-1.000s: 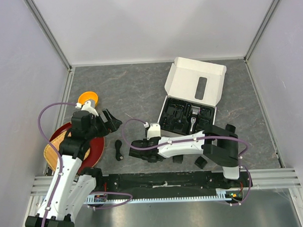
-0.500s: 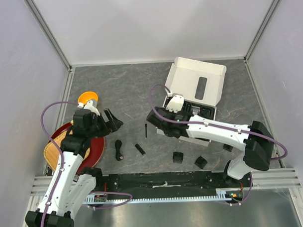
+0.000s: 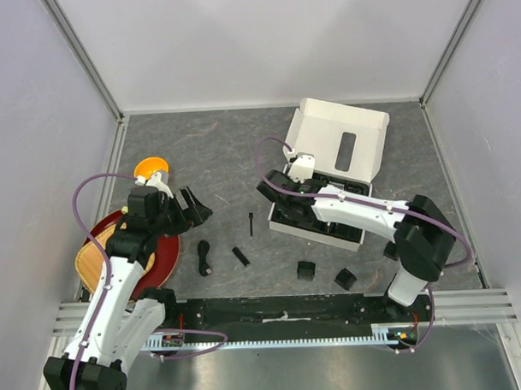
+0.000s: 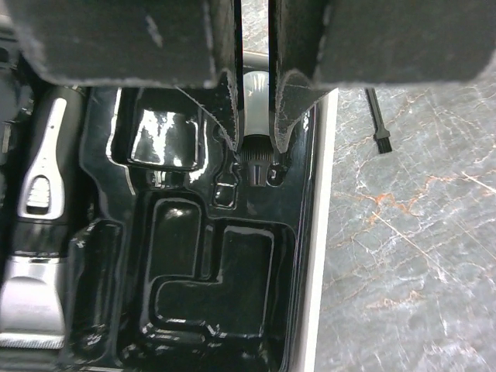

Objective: Sort the hair-cutting tools

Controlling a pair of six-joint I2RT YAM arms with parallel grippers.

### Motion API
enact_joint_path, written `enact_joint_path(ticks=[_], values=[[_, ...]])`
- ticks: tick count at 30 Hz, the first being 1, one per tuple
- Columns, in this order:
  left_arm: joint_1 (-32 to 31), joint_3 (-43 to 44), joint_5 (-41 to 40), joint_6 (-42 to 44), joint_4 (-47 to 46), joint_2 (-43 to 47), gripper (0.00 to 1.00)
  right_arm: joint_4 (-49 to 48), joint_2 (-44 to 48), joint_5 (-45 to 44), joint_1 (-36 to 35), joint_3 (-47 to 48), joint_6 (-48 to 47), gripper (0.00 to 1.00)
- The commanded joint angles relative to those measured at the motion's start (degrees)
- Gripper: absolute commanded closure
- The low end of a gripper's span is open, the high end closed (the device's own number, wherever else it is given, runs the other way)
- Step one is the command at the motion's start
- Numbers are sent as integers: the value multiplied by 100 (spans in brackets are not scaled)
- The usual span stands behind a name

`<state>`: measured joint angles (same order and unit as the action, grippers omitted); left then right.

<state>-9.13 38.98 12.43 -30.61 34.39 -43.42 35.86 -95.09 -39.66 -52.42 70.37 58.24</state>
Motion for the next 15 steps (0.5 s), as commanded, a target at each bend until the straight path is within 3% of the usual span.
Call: enact_joint_path(ticks=[1,15], values=[[-19,57,146,-24,-29,-26,8,-378,-431,213,-22,205,-102,93],[-19,66,129,-15,-38,-26,8,-676,-844,494,-66,100,117,93]])
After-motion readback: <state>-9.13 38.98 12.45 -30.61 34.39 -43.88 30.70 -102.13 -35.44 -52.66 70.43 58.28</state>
